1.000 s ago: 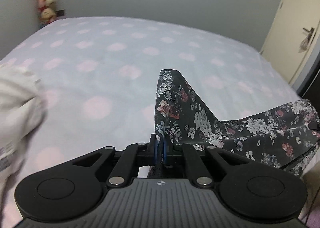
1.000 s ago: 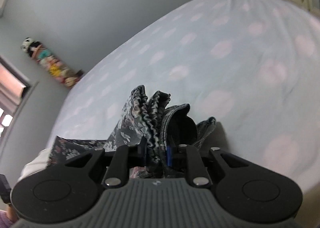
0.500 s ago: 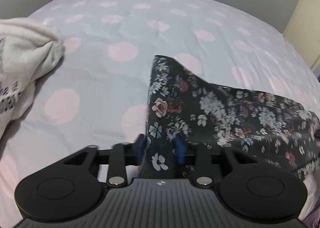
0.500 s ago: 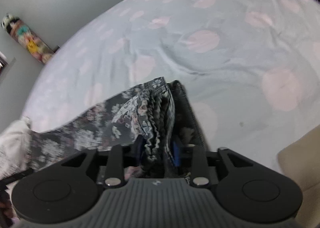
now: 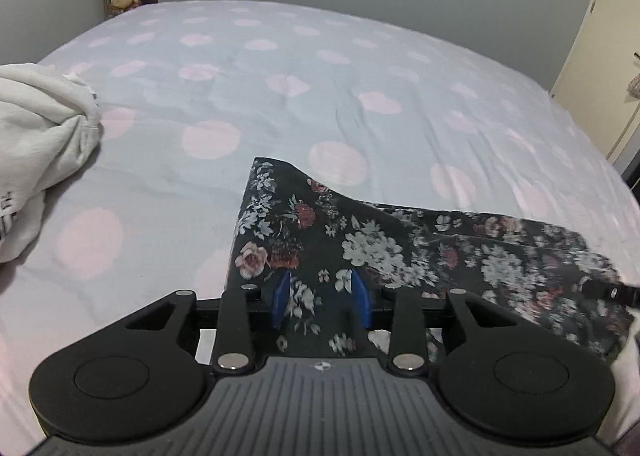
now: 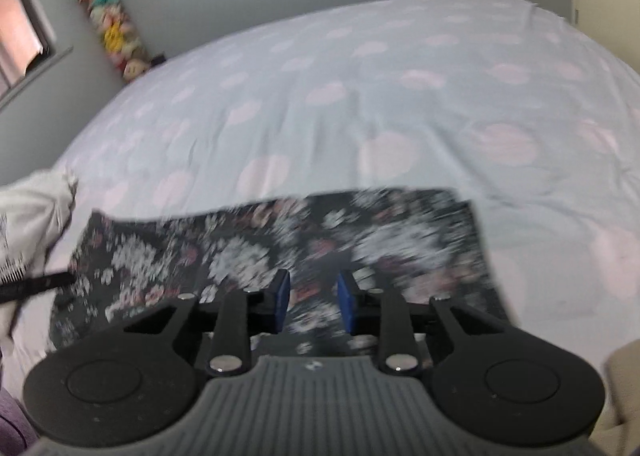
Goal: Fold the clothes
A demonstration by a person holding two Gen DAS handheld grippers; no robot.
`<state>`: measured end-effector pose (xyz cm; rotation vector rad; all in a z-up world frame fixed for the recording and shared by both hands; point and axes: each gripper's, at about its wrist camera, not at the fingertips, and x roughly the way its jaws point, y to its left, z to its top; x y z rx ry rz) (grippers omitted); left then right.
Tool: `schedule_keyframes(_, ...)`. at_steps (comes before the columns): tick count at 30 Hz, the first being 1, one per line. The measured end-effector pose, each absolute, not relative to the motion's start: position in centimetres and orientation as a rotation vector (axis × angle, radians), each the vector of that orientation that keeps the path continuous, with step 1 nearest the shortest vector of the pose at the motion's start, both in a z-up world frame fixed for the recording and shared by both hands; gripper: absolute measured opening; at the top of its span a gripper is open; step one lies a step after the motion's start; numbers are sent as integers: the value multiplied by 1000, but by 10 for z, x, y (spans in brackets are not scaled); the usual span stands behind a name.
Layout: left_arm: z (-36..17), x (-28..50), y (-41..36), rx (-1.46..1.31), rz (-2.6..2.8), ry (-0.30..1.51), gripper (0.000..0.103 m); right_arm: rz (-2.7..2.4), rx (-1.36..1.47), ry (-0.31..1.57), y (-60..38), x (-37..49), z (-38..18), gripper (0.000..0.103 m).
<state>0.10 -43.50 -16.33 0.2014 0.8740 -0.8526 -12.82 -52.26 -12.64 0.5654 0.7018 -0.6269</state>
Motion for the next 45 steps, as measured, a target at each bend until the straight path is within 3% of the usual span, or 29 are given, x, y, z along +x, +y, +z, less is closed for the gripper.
schedule_keyframes(9, -206, 43, -461, 126, -802, 956, 26, -694, 533, 849, -526, -89, -161, 28)
schedule_keyframes(14, -213, 62, -462, 96, -777, 978, 10, -697, 466, 910, -524, -77, -166, 29)
schedule_keyframes(26, -167, 22, -435, 140, -882, 1069, 11, -730, 491, 861, -519, -83, -150, 29)
schedule_keyframes(32, -184, 0, -432, 338, -863, 1117, 11, -750, 541, 887, -521, -95, -160, 29)
schedule_keyframes(37, -181, -4, -430, 334, -853, 1087, 9, -727, 525, 900, -521, -94, -162, 29)
schedule_keyframes(40, -179, -7, -428, 331, -848, 1069, 13, -719, 532, 876, -522, -99, -155, 29)
schedule_keyframes(41, -178, -7, -428, 330, -846, 1063, 19, -722, 533, 856, -523, -103, -152, 30)
schedule_keyframes(45, -171, -8, -428, 319, -839, 1037, 20, -756, 543, 819, -537, -121, -140, 41)
